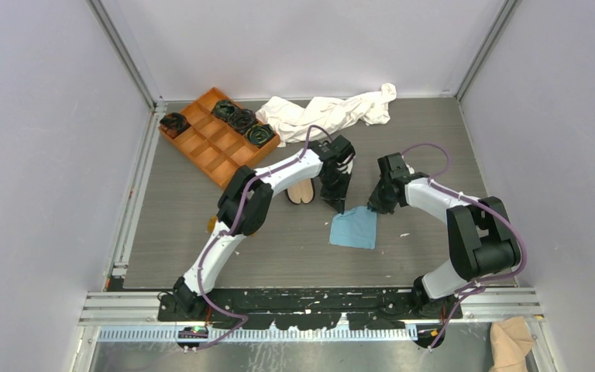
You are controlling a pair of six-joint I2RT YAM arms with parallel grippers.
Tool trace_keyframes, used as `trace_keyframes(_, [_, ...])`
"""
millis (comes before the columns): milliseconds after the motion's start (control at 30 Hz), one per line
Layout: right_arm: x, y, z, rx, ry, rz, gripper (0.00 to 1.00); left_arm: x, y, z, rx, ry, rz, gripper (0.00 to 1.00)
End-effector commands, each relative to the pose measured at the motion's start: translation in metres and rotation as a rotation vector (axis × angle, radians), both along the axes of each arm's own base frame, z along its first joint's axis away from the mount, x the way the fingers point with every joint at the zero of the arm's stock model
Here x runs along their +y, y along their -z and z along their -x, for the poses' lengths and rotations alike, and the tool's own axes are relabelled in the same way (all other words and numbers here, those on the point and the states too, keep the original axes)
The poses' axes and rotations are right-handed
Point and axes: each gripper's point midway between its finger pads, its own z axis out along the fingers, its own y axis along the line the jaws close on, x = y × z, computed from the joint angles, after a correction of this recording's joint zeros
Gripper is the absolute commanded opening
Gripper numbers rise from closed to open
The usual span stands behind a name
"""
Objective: Organize the sunglasses
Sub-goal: Fold the glasses cleaning cloth at the center of the board.
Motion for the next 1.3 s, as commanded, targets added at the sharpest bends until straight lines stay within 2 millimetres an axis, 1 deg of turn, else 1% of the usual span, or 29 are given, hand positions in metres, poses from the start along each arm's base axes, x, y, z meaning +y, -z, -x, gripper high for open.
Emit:
trace_keyframes(0, [-0.002,-0.004,-0.007,-0.028,0.015,0.002,0.20,-0.010,-0.015,0.002,-0.009,0.031,0.066,0.00])
trace_keyframes(133, [-0.003,-0.003,-0.005,-0.024,0.016,0.008,0.20,-0.012,-0.030,0.000,-0.034,0.030,0.094,0.00])
trace_keyframes(333, [-0.004,0.001,-0.003,-0.010,0.012,0.016,0.20,0.001,-0.044,-0.016,-0.106,-0.019,0.096,0.00])
trace_keyframes(467, [-0.007,0.007,0.000,0.016,0.006,0.036,0.20,0.014,-0.046,-0.029,-0.126,-0.064,0.101,0.01])
trace_keyframes(600, [-0.009,0.008,0.001,0.019,0.007,0.044,0.20,0.024,-0.048,-0.040,-0.147,-0.113,0.102,0.02])
trace_keyframes(800, [-0.008,0.007,0.000,0.018,0.004,0.041,0.20,0.026,-0.047,-0.047,-0.166,-0.129,0.096,0.03])
trace_keyframes(833, [-0.008,0.007,0.001,0.018,0.005,0.042,0.20,0.026,-0.046,-0.048,-0.166,-0.126,0.096,0.06])
trace_keyframes(867, [-0.008,0.006,0.000,0.015,0.004,0.041,0.20,0.026,-0.047,-0.048,-0.167,-0.123,0.092,0.13])
trace_keyframes(967, [-0.008,-0.001,-0.001,0.000,0.004,0.035,0.20,0.033,-0.043,-0.048,-0.165,-0.122,0.037,0.40])
trace_keyframes(1000, [-0.007,-0.004,-0.001,-0.006,0.003,0.034,0.20,0.036,-0.044,-0.049,-0.171,-0.123,0.025,0.47])
trace_keyframes(1067, [-0.008,-0.011,-0.002,-0.021,0.005,0.031,0.20,0.040,-0.046,-0.050,-0.187,-0.127,0.008,0.56])
trace_keyframes(1133, [-0.008,-0.021,-0.002,-0.039,0.006,0.027,0.20,0.042,-0.051,-0.048,-0.196,-0.128,0.007,0.58])
trace_keyframes(1200, [-0.007,-0.032,-0.001,-0.063,0.009,0.018,0.21,0.042,-0.059,-0.042,-0.208,-0.120,0.012,0.57])
trace_keyframes(1267, [-0.007,-0.043,0.002,-0.089,0.014,0.002,0.22,0.041,-0.064,-0.028,-0.213,-0.095,0.013,0.53])
